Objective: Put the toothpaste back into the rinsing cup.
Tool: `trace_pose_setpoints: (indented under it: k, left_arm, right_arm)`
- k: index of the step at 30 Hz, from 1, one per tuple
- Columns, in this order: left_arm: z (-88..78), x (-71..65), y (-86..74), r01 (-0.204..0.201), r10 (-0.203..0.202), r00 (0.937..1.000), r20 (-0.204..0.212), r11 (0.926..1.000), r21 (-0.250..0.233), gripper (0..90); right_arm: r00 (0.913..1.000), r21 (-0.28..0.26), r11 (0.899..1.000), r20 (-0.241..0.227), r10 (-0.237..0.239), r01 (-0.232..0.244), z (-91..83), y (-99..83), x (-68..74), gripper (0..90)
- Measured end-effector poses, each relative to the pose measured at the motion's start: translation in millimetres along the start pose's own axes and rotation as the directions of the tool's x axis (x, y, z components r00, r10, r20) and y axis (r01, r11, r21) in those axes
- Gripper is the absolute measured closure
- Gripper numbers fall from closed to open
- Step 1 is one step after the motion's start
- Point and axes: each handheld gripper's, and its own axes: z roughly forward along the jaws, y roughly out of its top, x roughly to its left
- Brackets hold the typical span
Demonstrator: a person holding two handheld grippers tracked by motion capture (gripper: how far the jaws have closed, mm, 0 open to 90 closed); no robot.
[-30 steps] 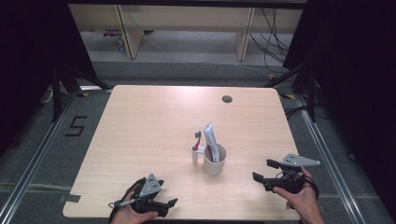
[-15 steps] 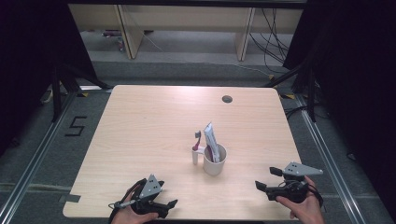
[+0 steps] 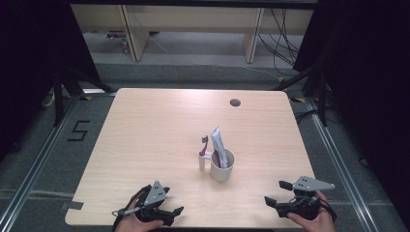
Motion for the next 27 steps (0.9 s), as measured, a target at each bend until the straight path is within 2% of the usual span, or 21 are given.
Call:
trace_pose_setpoints:
  k: [1, 2, 3, 4, 6, 7, 8, 10, 11, 12, 13, 14, 16, 17, 18, 19, 20, 21, 23, 24, 27]
  left_arm:
    - [-1.4, 2.3, 0.2, -0.02, 0.02, 0.9998, -0.008, 0.9996, 0.019, 19.5]
    - [-1.0, 2.2, 0.1, -0.01, 0.01, 0.9999, -0.008, 0.9999, 0.012, 19.4]
    - [-0.8, 2.2, -0.1, 0.001, -0.001, 1.0, -0.003, 1.0, 0.008, 19.4]
    - [-1.0, 2.5, -0.3, 0.002, -0.002, 1.0, -0.003, 1.0, 0.008, 19.4]
    - [-1.3, 2.5, -0.4, 0.001, -0.001, 1.0, -0.003, 1.0, 0.006, 19.4]
    - [-0.9, 1.9, -0.3, 0.007, -0.007, 1.0, -0.003, 1.0, 0.0, 19.3]
    - [-0.8, 2.0, -0.1, 0.002, -0.002, 1.0, 0.0, 1.0, 0.001, 19.3]
    - [-0.5, 1.4, -0.2, -0.001, 0.001, 1.0, -0.002, 1.0, 0.001, 19.3]
    - [-0.4, 1.1, -0.4, 0.0, 0.0, 1.0, -0.002, 1.0, 0.001, 19.3]
    - [-0.4, 1.0, -0.5, 0.001, -0.001, 1.0, -0.001, 1.0, 0.003, 19.2]
    - [-0.2, 1.0, -0.6, 0.001, -0.001, 1.0, -0.002, 1.0, 0.003, 19.2]
    - [-0.1, 1.2, -0.7, 0.002, -0.002, 1.0, -0.003, 1.0, 0.002, 19.2]
    - [-0.8, 2.5, -0.7, -0.003, 0.004, 1.0, -0.006, 1.0, 0.008, 18.8]
    - [-0.8, 2.5, -0.7, -0.003, 0.004, 1.0, -0.006, 1.0, 0.008, 18.5]
    - [-0.8, 4.4, -0.9, -0.013, 0.013, 0.9998, -0.012, 0.9999, 0.009, 18.5]
    - [-1.8, 3.4, -0.7, -0.001, 0.001, 1.0, -0.007, 1.0, 0.007, 18.5]
    - [-1.8, 3.3, -0.6, 0.002, -0.002, 0.9999, -0.01, 1.0, 0.003, 18.5]
    - [-2.4, 4.5, -0.3, -0.008, 0.008, 0.9999, -0.013, 0.9999, 0.012, 18.5]
    - [-2.0, 3.8, -0.6, 0.003, -0.003, 1.0, -0.009, 1.0, 0.003, 18.5]
    - [-1.8, 3.5, -0.7, 0.004, -0.004, 0.9999, -0.012, 1.0, 0.003, 18.3]
    - [-1.6, 3.5, -0.9, 0.006, -0.006, 0.9999, -0.012, 1.0, 0.003, 17.8]
  right_arm:
    - [0.9996, 0.015, 0.999, -0.007, 0.029, -0.029, -0.5, -1.2, 2.1, 16.0]
    - [1.0, 0.009, 1.0, 0.005, 0.001, -0.001, 0.2, -2.3, 0.2, 16.0]
    - [0.9994, 0.017, 0.999, -0.003, 0.035, -0.034, 0.3, -3.5, 2.5, 16.0]
    - [0.9999, 0.02, 1.0, 0.001, 0.015, -0.015, 0.9, -4.8, 1.2, 16.0]
    - [0.9986, 0.048, 0.998, -0.013, 0.051, -0.051, 0.0, -7.0, 4.4, 16.0]
    - [0.9986, 0.048, 0.998, -0.005, 0.052, -0.051, 0.6, -8.0, 5.2, 16.0]
    - [0.9997, 0.049, 0.998, -0.001, 0.026, -0.025, 0.1, -8.4, 3.7, 16.0]
    - [0.999, 0.057, 0.997, 0.005, 0.045, -0.045, 0.6, -10.9, 6.1, 16.0]
    - [0.9998, 0.064, 0.998, 0.014, 0.012, -0.013, 0.2, -11.3, 3.9, 16.0]
    - [0.9989, 0.068, 0.997, 0.008, 0.046, -0.047, 0.7, -12.7, 6.5, 16.0]
    - [0.9997, 0.077, 0.997, 0.009, 0.024, -0.025, 0.4, -13.4, 5.0, 16.0]
    - [0.9987, 0.084, 0.995, 0.01, 0.05, -0.051, 0.3, -14.6, 7.4, 16.0]
    - [0.9996, 0.089, 0.996, 0.024, 0.017, -0.019, 0.1, -15.6, 5.9, 16.0]
    - [0.9987, 0.102, 0.994, 0.019, 0.047, -0.049, -0.5, -16.2, 8.4, 16.0]
    - [0.9987, 0.099, 0.994, 0.015, 0.05, -0.051, -0.2, -17.0, 8.8, 16.0]
    - [0.9995, 0.093, 0.996, 0.026, 0.017, -0.019, -0.2, -17.2, 6.8, 16.0]
    - [0.9992, 0.102, 0.995, 0.039, 0.01, -0.014, -0.8, -17.8, 7.0, 16.0]
    - [0.9987, 0.112, 0.993, 0.036, 0.037, -0.041, -0.9, -18.5, 9.0, 16.0]
    - [0.9976, 0.114, 0.992, 0.056, 0.04, -0.047, -0.1, -19.8, 9.0, 16.0]
    - [0.9974, 0.118, 0.992, 0.068, 0.025, -0.033, -0.4, -20.0, 7.7, 16.0]
    - [0.9972, 0.126, 0.991, 0.061, 0.043, -0.05, -0.5, -22.0, 7.8, 16.1]
